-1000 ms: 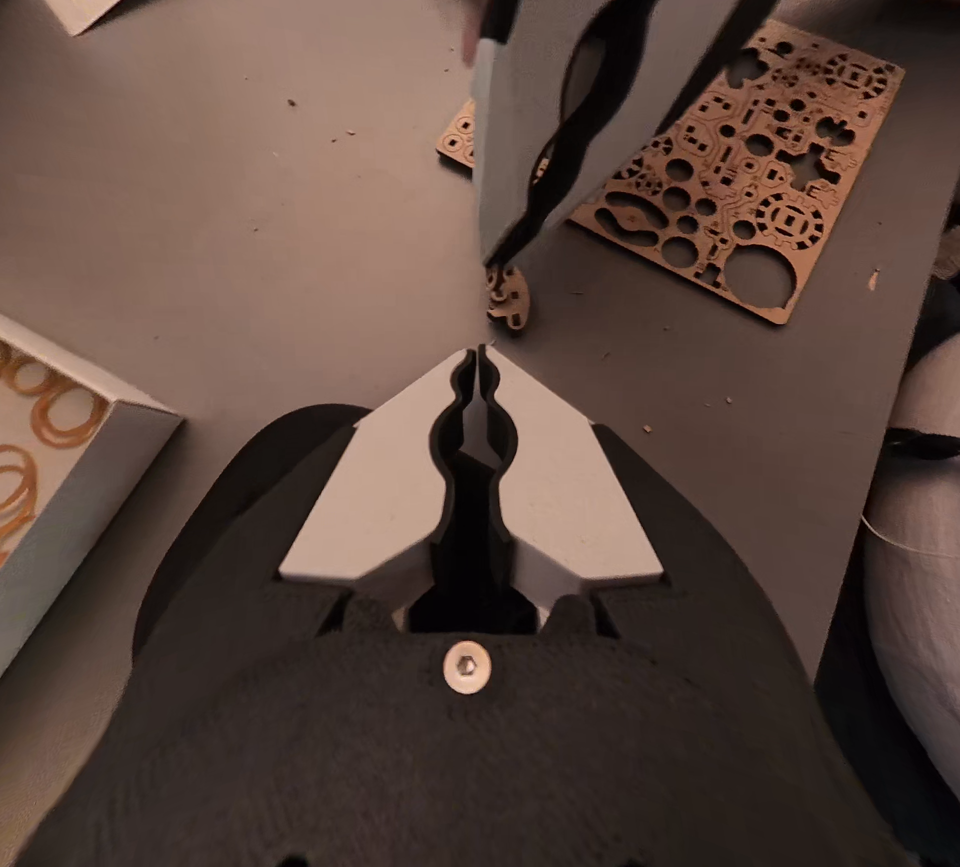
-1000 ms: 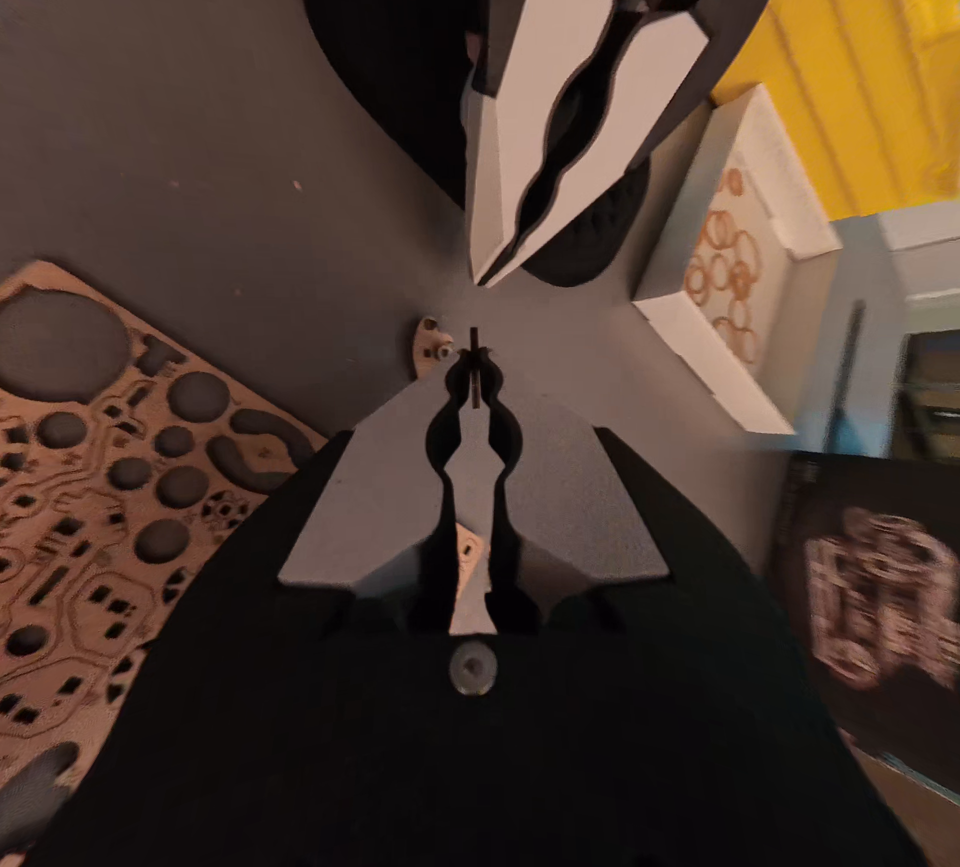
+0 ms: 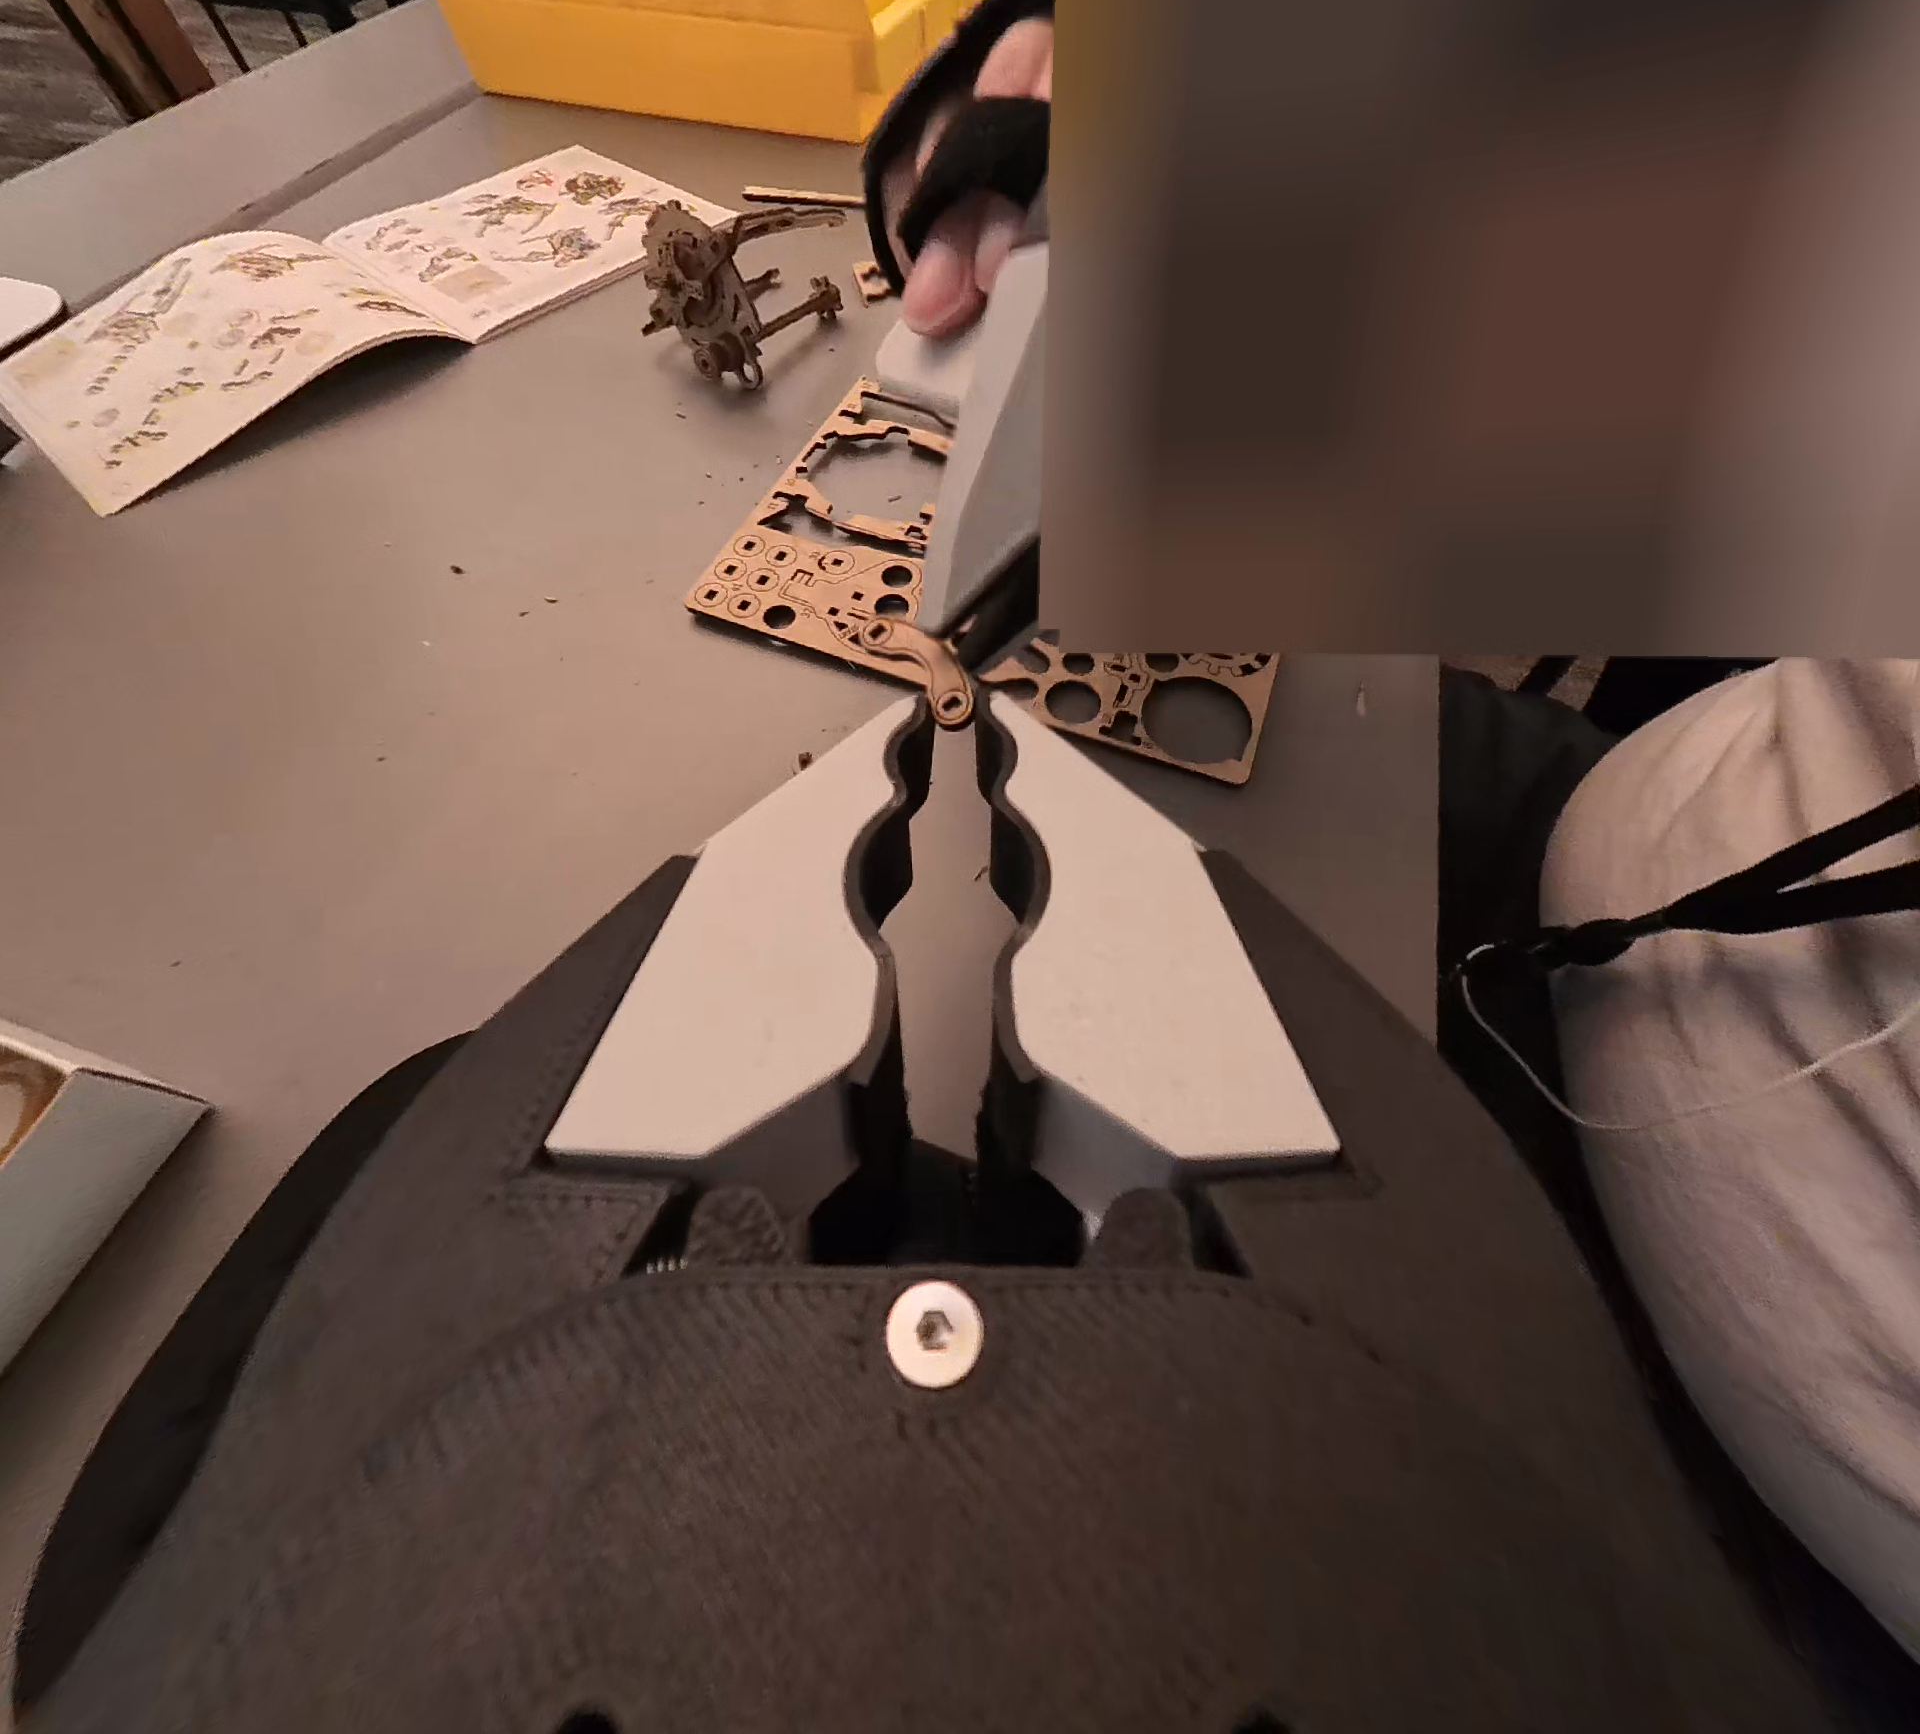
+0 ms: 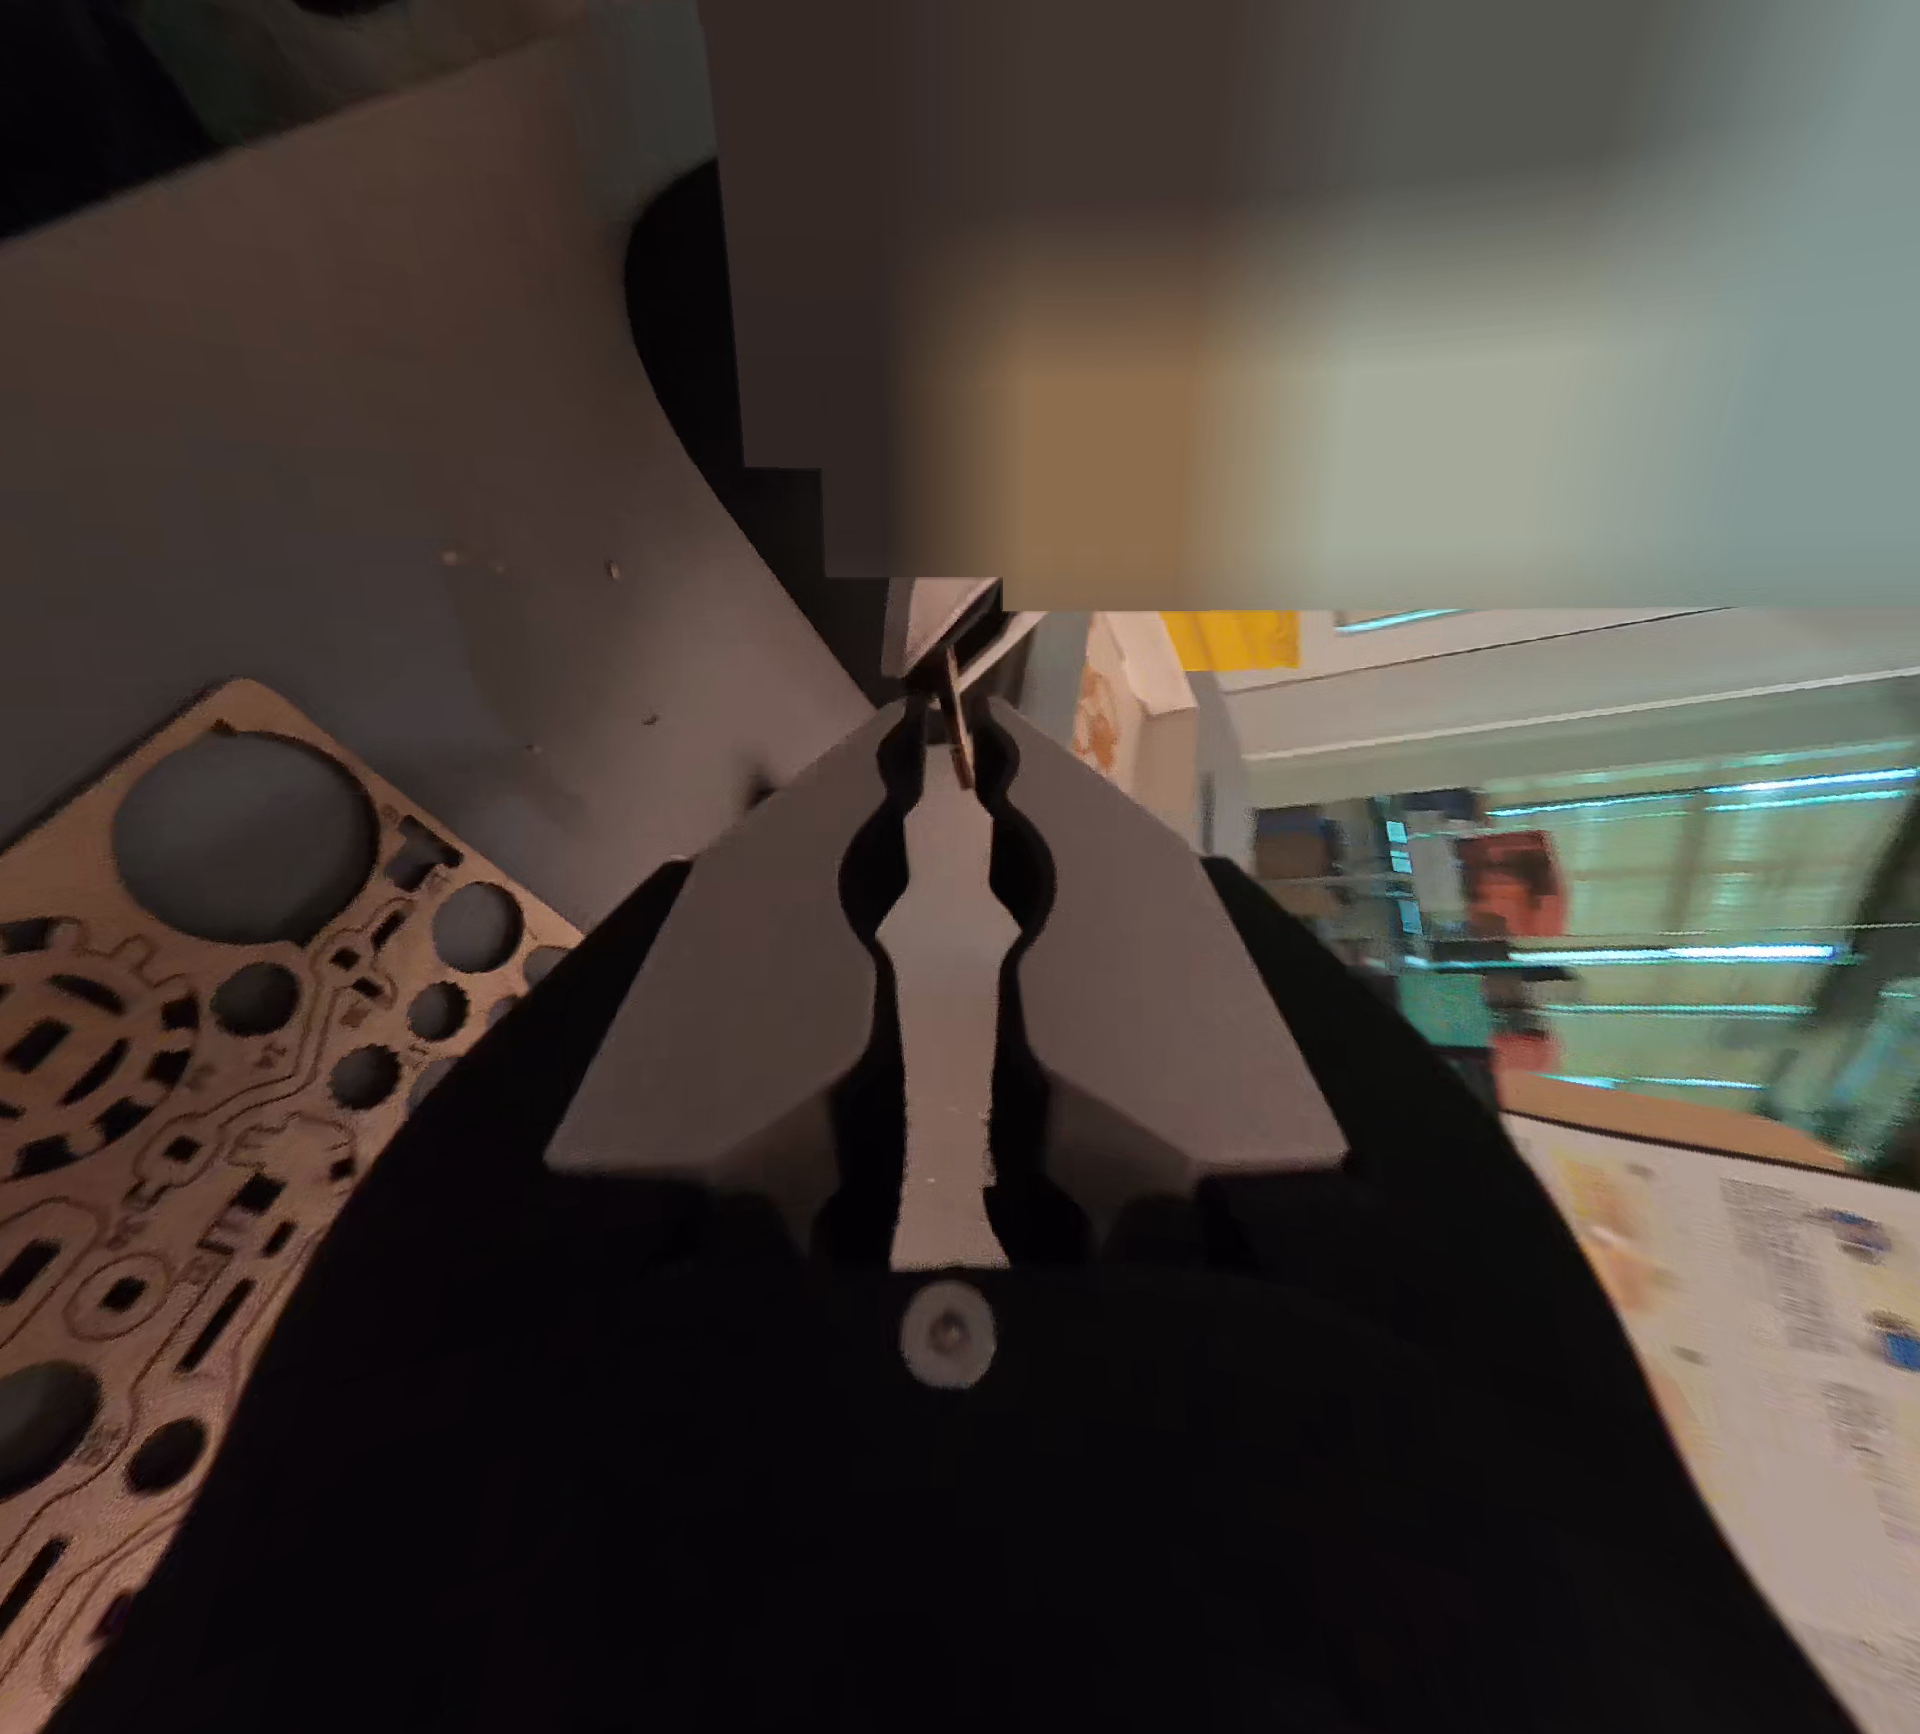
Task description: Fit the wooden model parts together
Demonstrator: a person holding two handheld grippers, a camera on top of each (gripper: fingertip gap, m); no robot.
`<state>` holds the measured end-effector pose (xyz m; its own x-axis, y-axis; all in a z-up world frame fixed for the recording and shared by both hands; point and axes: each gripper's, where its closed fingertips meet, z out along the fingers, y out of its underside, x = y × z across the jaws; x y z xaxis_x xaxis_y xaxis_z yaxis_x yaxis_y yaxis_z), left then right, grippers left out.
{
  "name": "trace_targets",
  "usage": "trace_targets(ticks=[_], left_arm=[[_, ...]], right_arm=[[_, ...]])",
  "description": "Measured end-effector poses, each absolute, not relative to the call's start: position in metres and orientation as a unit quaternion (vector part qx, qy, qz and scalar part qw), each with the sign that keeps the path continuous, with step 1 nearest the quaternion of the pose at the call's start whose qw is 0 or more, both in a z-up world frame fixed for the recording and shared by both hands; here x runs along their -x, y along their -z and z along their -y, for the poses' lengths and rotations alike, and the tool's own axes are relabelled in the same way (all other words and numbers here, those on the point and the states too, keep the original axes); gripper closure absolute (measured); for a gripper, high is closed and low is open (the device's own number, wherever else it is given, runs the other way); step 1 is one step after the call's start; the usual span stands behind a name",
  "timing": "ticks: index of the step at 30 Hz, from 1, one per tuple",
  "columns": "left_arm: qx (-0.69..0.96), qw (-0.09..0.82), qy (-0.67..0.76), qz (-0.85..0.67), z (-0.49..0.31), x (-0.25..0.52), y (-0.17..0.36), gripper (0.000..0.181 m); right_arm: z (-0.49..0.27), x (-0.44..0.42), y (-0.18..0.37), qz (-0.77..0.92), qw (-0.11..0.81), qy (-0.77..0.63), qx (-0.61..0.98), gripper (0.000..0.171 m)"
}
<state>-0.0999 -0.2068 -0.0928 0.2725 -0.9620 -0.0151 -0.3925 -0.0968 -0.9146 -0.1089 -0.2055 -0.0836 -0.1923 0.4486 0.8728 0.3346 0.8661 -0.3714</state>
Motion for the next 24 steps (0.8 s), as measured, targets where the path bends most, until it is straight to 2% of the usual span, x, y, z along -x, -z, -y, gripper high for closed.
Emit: trace_targets(ticks=[2,4,12,17,24], left_arm=[[0.660,0.432,0.321,-0.523,0.210,0.102,0.095,0.175],[0.643,0.425,0.314,-0.555,0.217,0.102,0.096,0.175],[0.565,0.437,0.242,-0.656,0.228,0.097,0.097,0.175],[0.553,0.442,0.249,-0.661,0.226,0.096,0.096,0.175],[0.539,0.448,0.257,-0.665,0.224,0.093,0.093,0.175]], right_arm=[[0.207,0.105,0.082,0.779,0.552,-0.107,0.278,0.155],[0.207,0.100,0.084,0.786,0.484,-0.189,0.334,0.150],[0.211,0.094,0.080,0.759,0.271,-0.453,0.381,0.157],[0.217,0.093,0.087,0.766,0.239,-0.477,0.357,0.158],[0.215,0.093,0.086,0.763,0.244,-0.483,0.354,0.163]])
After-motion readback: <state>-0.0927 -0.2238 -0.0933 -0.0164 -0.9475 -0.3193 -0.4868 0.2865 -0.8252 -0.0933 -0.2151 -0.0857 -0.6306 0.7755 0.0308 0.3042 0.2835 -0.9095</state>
